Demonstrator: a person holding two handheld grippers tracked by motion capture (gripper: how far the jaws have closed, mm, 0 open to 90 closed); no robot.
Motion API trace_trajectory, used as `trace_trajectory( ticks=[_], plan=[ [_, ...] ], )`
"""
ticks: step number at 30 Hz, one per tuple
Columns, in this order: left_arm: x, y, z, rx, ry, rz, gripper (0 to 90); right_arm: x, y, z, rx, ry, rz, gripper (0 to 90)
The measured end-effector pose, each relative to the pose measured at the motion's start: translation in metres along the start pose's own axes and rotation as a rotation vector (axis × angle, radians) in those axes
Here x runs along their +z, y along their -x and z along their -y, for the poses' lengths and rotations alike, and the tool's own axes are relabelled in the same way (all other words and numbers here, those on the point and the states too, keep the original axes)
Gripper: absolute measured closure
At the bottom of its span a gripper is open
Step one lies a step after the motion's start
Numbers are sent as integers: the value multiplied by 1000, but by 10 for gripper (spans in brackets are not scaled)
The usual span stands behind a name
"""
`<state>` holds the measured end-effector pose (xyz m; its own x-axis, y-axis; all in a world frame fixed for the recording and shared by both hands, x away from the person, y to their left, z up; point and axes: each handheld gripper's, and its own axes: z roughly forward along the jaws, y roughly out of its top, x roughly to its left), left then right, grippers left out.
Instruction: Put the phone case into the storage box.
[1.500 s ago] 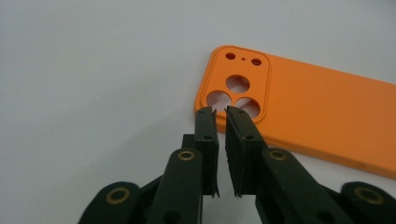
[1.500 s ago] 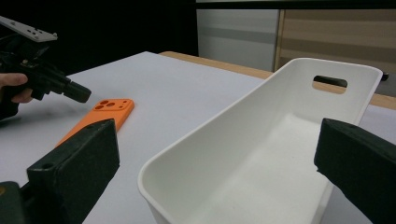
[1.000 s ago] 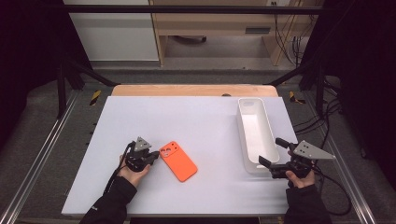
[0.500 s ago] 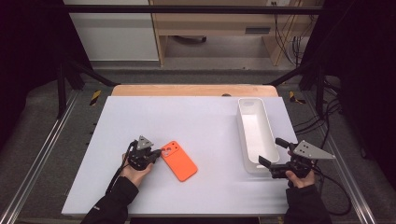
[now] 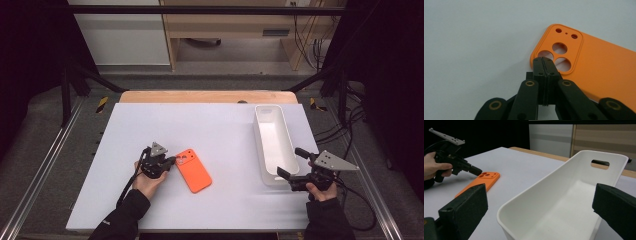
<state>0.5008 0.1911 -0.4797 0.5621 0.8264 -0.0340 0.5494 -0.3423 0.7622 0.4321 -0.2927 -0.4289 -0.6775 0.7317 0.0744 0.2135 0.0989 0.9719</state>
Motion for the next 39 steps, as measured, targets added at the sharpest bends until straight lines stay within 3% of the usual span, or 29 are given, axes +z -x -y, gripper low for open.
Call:
trace_trajectory(
  ticks=[22, 39],
  plan=[
    [18, 4, -16, -32, -1, 3, 898, 0, 0, 0, -3, -1, 1, 4],
    [29, 8, -26, -34, -7, -3, 898, 0, 0, 0, -2, 0, 0, 4]
  ],
)
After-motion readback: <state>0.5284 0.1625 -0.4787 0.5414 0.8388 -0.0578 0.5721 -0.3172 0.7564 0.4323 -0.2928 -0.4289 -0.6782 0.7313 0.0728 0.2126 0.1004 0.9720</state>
